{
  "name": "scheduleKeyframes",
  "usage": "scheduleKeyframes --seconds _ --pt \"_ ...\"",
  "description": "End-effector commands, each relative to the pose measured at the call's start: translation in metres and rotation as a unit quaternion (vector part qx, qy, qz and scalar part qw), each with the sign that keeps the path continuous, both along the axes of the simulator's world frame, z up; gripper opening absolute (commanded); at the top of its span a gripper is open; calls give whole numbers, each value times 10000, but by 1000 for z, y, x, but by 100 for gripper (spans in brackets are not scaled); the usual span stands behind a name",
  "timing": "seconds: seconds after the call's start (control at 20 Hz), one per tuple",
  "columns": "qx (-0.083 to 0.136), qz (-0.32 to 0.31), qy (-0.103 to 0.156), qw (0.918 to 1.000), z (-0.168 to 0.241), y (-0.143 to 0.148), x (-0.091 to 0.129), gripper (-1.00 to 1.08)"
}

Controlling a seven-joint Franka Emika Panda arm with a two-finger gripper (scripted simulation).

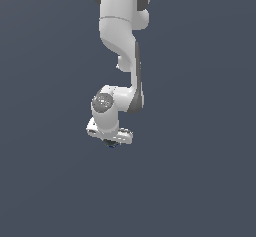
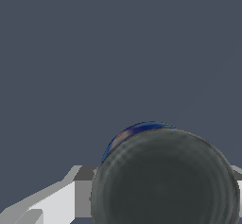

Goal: Pick up the object and move it to a goal position.

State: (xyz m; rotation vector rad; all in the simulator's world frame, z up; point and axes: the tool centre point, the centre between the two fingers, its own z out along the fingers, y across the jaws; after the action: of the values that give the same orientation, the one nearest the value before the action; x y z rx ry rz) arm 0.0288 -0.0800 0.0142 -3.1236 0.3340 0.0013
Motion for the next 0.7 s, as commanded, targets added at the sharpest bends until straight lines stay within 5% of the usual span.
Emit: scheduleKeyframes --seconds 0.0,0.65 --pt "-1 -1 -3 10000 1 0 0 -100" --pt "2 0 -2 10000 67 -10 -3 -100"
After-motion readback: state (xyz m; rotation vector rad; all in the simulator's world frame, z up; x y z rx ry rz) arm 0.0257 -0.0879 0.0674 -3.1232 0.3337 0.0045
